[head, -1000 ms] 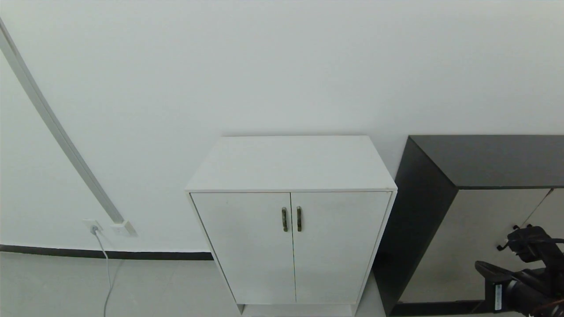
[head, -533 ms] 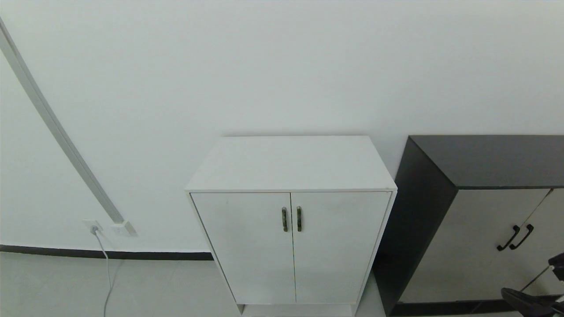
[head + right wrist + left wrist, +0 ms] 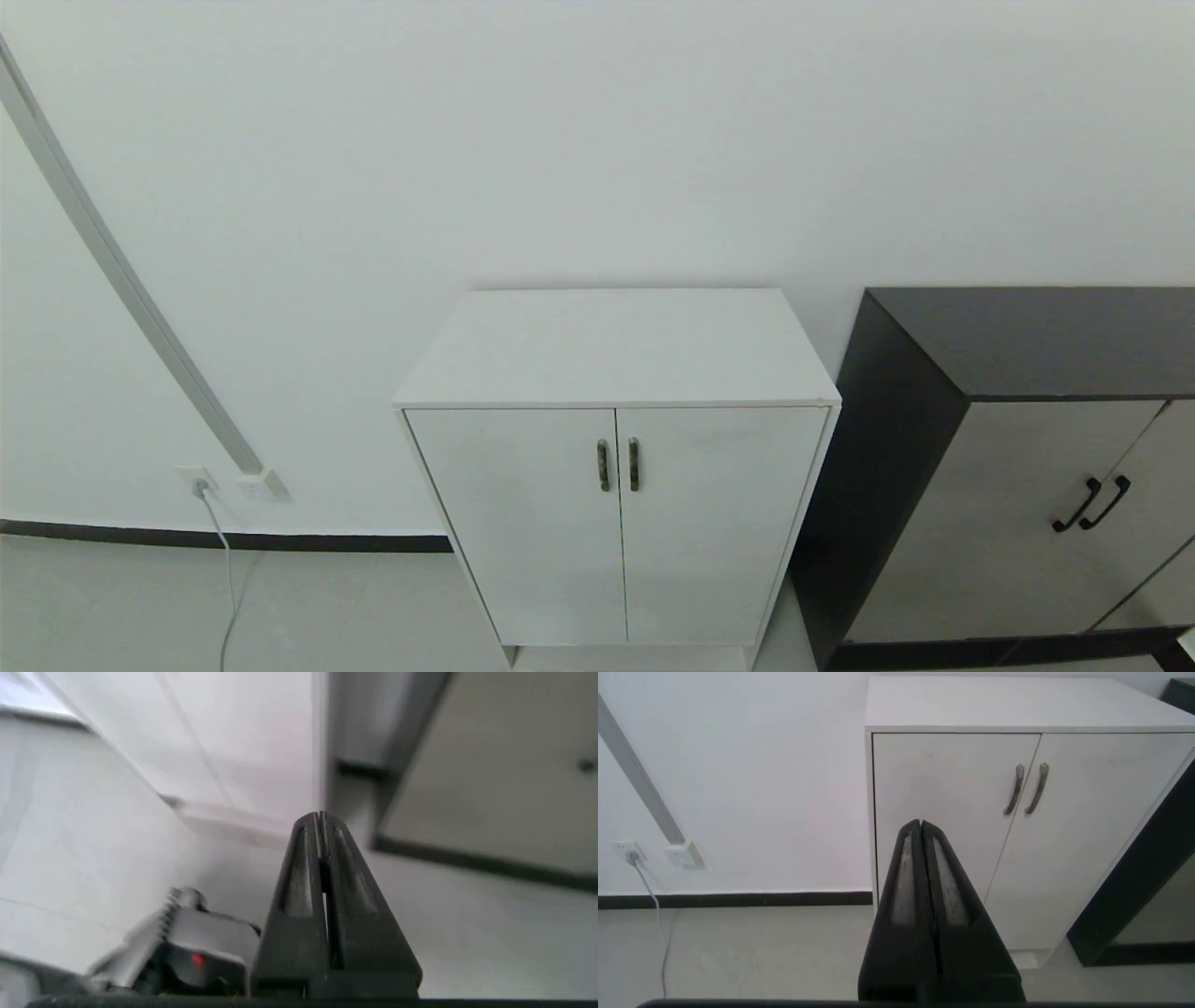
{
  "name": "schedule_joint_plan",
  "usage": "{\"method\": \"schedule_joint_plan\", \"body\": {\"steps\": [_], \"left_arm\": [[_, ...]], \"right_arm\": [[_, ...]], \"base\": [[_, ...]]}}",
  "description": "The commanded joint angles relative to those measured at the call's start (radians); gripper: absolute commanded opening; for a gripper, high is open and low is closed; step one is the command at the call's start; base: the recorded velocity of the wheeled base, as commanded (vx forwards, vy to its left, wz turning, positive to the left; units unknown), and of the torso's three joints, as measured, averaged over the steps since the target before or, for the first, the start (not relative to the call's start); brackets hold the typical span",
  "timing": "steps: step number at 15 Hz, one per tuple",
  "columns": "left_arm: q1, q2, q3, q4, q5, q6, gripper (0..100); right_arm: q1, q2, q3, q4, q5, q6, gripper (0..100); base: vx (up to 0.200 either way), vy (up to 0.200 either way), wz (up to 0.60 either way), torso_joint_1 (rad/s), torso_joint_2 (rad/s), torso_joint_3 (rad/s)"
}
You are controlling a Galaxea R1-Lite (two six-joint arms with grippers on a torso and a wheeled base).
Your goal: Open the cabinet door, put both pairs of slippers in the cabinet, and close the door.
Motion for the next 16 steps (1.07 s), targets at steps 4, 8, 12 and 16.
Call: {"method": "schedule_joint_plan", "body": {"steps": [4, 8, 12, 16], "left_arm": [[0.0, 0.001, -0.001, 0.0, 0.0, -0.002, 0], [0.0, 0.001, -0.001, 0.0, 0.0, -0.002, 0], [0.0, 0.001, 0.001, 0.0, 0.002, -0.003, 0], [0.0, 0.001, 0.001, -0.001, 0.0, -0.002, 0]], "right_arm": [[0.009, -0.263, 0.0, 0.195, 0.09, -0.006, 0], [-0.007, -0.255, -0.001, 0.198, 0.032, -0.063, 0], [-0.001, -0.278, 0.005, 0.235, 0.013, -0.071, 0], [-0.173, -0.39, 0.002, 0.235, 0.009, -0.068, 0]], "base": [[0.0, 0.0, 0.0, 0.0, 0.0, 0.0], [0.0, 0.0, 0.0, 0.0, 0.0, 0.0], [0.0, 0.0, 0.0, 0.0, 0.0, 0.0], [0.0, 0.0, 0.0, 0.0, 0.0, 0.0]]}}
